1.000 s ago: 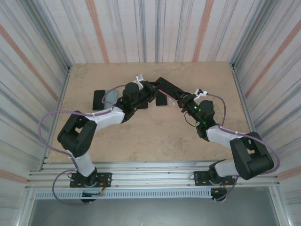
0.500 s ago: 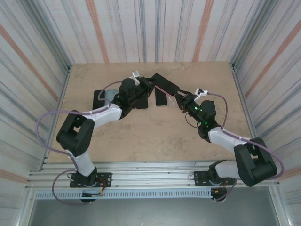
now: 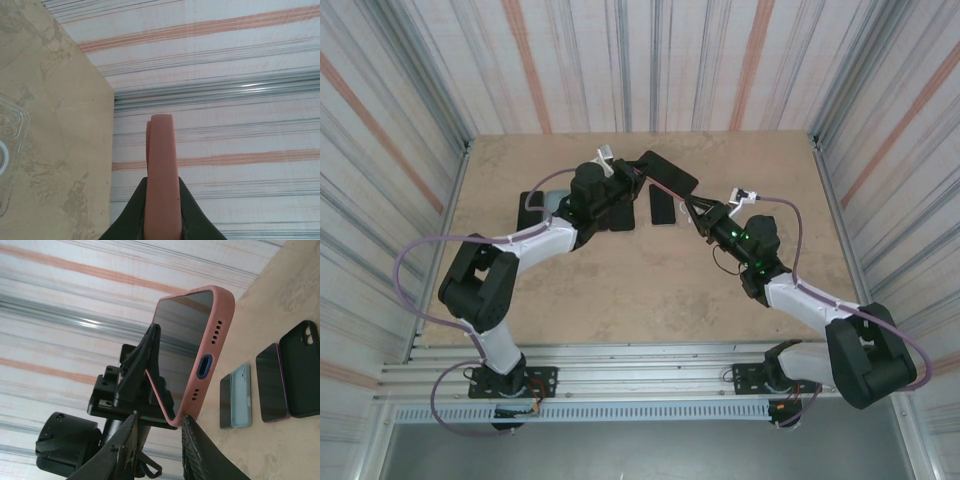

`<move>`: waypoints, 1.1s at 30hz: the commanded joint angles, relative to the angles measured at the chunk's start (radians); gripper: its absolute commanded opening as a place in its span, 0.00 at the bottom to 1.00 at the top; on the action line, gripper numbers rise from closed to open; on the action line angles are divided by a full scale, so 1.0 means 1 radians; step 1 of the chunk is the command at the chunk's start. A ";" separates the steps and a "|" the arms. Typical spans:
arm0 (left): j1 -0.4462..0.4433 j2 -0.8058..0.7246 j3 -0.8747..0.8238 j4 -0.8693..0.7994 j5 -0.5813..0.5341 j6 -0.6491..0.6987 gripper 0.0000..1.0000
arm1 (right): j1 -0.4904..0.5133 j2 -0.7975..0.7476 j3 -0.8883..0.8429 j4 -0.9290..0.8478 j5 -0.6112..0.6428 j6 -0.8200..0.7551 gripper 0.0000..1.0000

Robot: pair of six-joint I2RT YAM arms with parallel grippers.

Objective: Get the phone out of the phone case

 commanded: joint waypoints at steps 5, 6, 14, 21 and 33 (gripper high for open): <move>0.002 -0.053 0.008 0.088 -0.001 -0.027 0.08 | 0.005 0.049 0.035 0.017 -0.042 -0.018 0.27; 0.001 -0.053 0.009 0.091 -0.001 -0.030 0.07 | 0.006 0.053 0.037 0.023 -0.044 -0.015 0.27; 0.002 -0.044 0.016 0.118 0.018 -0.061 0.06 | 0.000 0.074 0.035 0.045 -0.044 -0.001 0.21; 0.001 -0.045 0.025 0.136 0.042 -0.100 0.04 | -0.013 0.098 0.038 0.091 -0.056 0.014 0.15; 0.000 -0.045 0.036 0.208 0.116 -0.292 0.04 | -0.060 0.070 0.047 0.074 -0.164 -0.189 0.05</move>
